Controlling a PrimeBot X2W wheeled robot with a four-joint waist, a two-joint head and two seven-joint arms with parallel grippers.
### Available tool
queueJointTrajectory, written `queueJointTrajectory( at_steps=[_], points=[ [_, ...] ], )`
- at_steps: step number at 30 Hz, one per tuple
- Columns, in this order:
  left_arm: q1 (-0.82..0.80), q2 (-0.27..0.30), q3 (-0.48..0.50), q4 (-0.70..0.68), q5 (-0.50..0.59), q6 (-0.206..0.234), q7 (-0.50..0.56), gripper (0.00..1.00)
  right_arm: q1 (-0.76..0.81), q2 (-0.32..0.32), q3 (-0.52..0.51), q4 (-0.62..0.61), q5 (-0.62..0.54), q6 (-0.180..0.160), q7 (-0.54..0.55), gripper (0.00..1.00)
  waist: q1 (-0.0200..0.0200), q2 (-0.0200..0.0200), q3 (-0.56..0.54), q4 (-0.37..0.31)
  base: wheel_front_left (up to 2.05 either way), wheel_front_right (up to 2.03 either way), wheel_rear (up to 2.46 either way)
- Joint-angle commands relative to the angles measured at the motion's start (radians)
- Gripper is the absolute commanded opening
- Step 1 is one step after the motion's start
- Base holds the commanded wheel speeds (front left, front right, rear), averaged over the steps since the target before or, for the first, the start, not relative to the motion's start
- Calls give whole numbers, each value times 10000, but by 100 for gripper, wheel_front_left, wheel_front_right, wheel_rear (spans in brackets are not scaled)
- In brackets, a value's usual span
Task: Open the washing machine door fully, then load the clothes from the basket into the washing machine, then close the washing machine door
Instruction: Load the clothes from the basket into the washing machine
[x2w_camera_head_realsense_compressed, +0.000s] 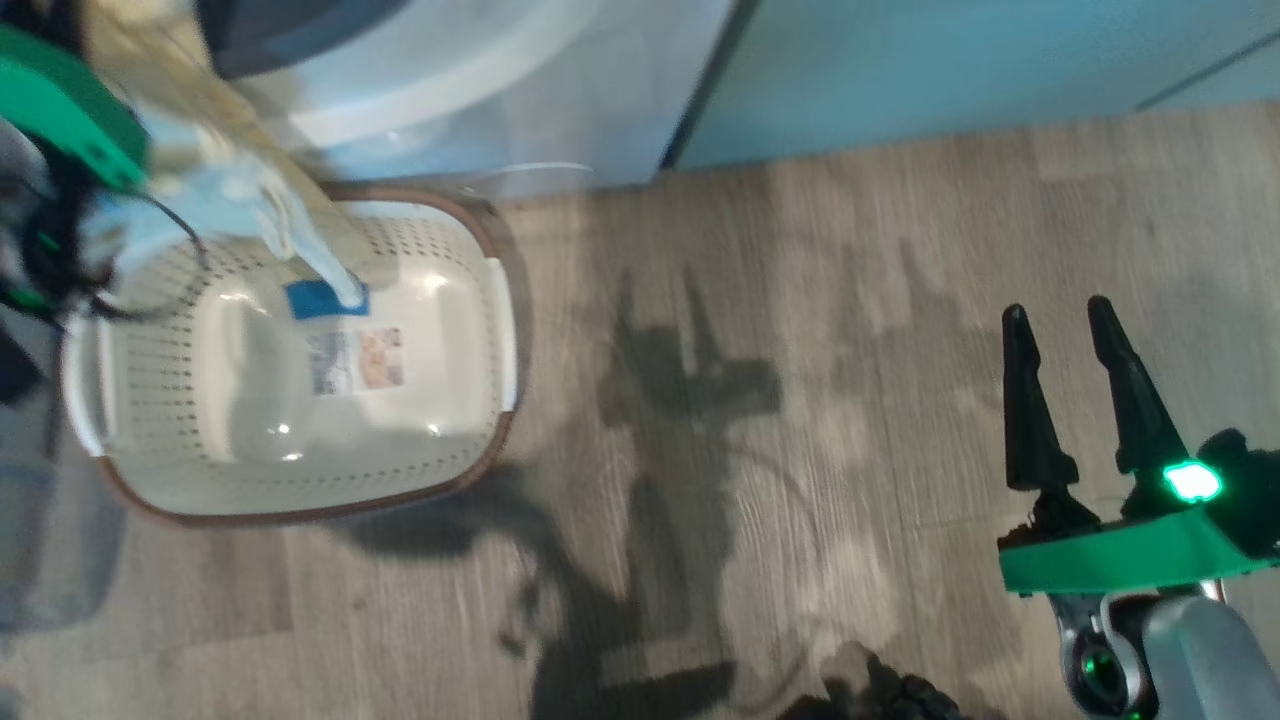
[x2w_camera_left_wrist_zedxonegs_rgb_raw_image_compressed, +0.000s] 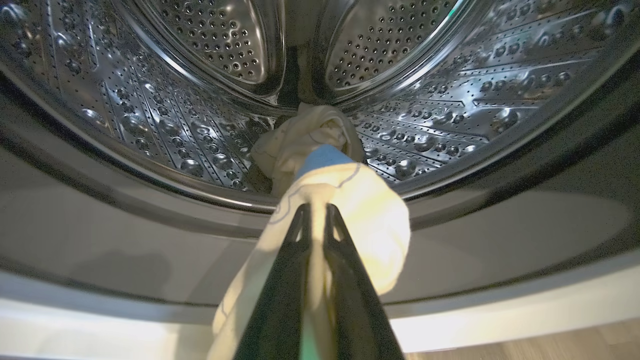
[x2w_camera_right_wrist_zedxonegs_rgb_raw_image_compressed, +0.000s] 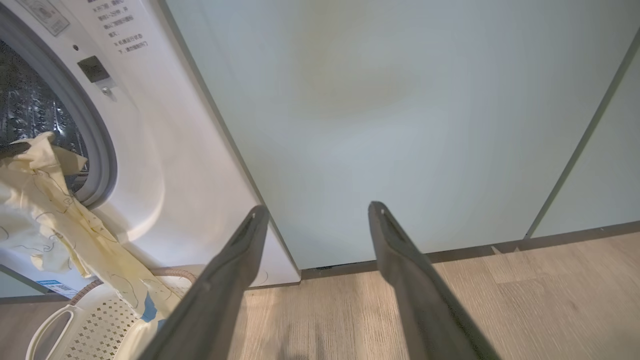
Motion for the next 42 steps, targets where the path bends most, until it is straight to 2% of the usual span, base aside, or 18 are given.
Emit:
queueJointTrajectory(
  at_steps=[1, 10, 20, 29, 33, 40, 42],
  points=[
    [-619, 768, 397, -282, -65, -47, 316, 0, -143, -75, 256, -344, 147, 44, -67, 100, -3, 0, 418, -357, 0, 0, 0],
    [-2418, 1955, 332, -202, 25, 126, 2363, 0, -511, -75, 634, -370, 896, 44, -67, 100, -3, 0, 1261, -1146, 0, 0, 0],
    [-3802, 2878, 337, -167, 418, 384, 2860, 0, -692, -75, 991, -340, 1366, 44, -67, 100, -3, 0, 1917, -1929, 0, 0, 0],
    [-5269, 3390, 325, 253, 867, 299, 1557, 0, -810, -75, 1225, -374, 1621, 44, -67, 100, -3, 0, 2393, -2513, 0, 0, 0],
    [-5956, 3495, 291, 673, 1082, 253, 598, 0, -841, -75, 1316, -413, 1705, 44, -67, 100, -3, 0, 2561, -2688, 0, 0, 0],
    [-6946, 3606, -48, 1068, 1759, 76, -1895, 0, -967, -75, 1461, -476, 1842, 44, -67, 100, -3, 0, 2824, -2868, 0, 0, 0],
    [-7061, 3566, -180, 1405, 1848, 55, -2062, 0, -974, -75, 1462, -487, 1866, 44, -67, 100, -3, 0, 2854, -2854, 0, 0, 0]
  ],
)
